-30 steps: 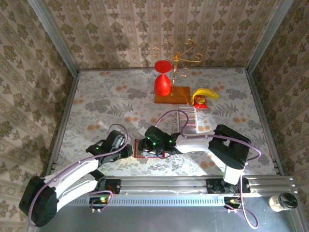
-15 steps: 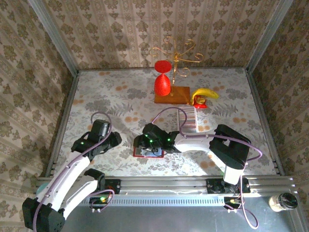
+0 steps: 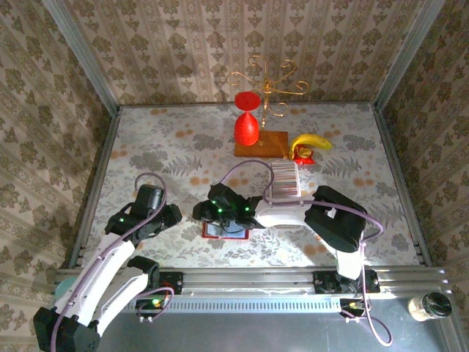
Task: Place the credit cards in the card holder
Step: Flip over the card slot in the card holder, then pick up the credit card from the storage box.
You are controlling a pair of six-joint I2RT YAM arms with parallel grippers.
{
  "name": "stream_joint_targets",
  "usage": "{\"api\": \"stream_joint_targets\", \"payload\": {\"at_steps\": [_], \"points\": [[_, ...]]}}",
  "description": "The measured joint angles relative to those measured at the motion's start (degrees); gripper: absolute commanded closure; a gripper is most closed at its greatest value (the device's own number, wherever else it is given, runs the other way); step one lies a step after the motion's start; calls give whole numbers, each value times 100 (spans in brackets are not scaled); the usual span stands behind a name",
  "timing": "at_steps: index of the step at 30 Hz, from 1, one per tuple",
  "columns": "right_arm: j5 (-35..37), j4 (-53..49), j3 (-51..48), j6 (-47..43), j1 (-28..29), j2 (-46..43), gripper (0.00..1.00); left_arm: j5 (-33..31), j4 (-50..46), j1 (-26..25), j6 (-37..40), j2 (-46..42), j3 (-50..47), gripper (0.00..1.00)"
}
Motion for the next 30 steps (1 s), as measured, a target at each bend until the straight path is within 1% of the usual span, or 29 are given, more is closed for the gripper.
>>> {"api": "stream_joint_targets", "payload": {"at_steps": [6, 10, 13, 16, 19, 21, 22, 24, 26, 27, 30], "points": [[-72, 144, 485, -133, -17, 313, 50, 9, -247, 33, 44, -55, 133, 46], [-168, 170, 719, -323, -146, 295, 50, 11, -291, 70, 63, -184, 271, 42], [-186, -114, 726, -706, -391, 50, 48, 107, -205, 70, 63, -214, 286, 41], [-160, -686, 728, -1309, -754, -463, 46, 374, 37, 70, 66, -177, 258, 38], [-72, -1305, 723, -2253, -1121, -1244, 44, 651, 361, 28, 94, 13, 160, 36], [90, -1578, 656, -3143, -1294, -1862, 43, 765, 557, -101, 129, 260, 105, 34], [162, -1650, 566, -3670, -1331, -2194, 43, 787, 640, -216, 136, 404, 85, 33], [205, -1784, 282, -4953, -1346, -2903, 37, 817, 850, -557, 155, 741, 48, 31], [188, -2092, 52, -6236, -1331, -3475, 36, 807, 1036, -931, 173, 1047, 20, 30], [160, -2396, 9, -6929, -1333, -3694, 32, 796, 1141, -1110, 173, 1204, 7, 30], [79, -3322, 0, -8636, -1440, -3963, 30, 789, 1493, -1401, 173, 1635, -48, 30]]}}
